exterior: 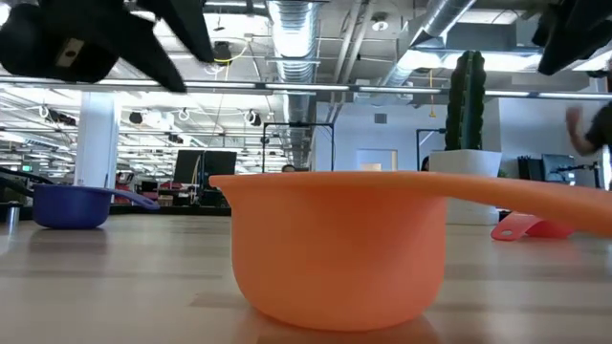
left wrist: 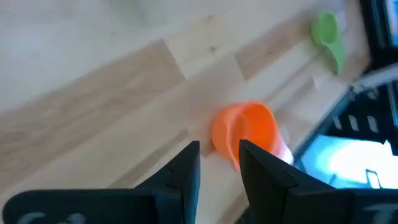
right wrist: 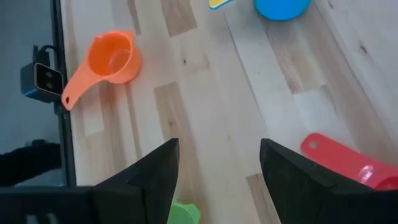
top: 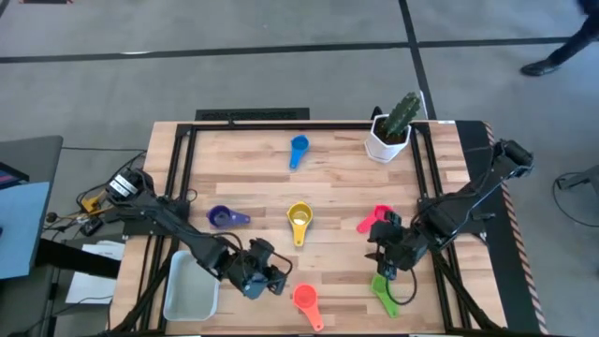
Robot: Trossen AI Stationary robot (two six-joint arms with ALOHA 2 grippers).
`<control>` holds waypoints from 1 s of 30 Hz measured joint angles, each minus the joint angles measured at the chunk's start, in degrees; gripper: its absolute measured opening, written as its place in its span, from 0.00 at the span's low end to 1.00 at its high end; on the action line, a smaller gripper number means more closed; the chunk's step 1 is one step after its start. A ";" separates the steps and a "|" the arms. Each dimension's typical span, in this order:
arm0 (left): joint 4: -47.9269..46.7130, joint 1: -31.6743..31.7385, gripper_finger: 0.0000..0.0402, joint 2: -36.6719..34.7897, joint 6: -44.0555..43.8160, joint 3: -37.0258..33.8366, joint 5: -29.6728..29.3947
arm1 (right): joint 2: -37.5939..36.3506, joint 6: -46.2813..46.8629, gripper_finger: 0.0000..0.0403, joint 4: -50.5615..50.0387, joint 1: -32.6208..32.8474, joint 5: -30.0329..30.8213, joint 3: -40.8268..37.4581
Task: Nest measuring cups in basket
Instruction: Stack the dark blue measuring cup on top of the yellow measuring cup
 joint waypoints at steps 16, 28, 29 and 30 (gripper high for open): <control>-54.07 9.36 0.24 -2.79 4.79 14.52 10.74 | 0.00 10.85 0.61 -3.68 8.07 2.14 0.00; -53.26 17.71 0.08 -23.78 -8.01 -9.65 10.31 | 0.00 13.21 0.61 -3.73 7.42 3.13 0.00; -53.18 18.22 0.09 -25.06 -9.04 -11.58 10.68 | 0.00 13.31 0.61 -3.75 7.09 3.22 0.00; -53.13 18.73 0.10 -26.10 -9.77 -13.60 10.86 | 0.00 13.31 0.61 -3.75 6.61 3.26 0.00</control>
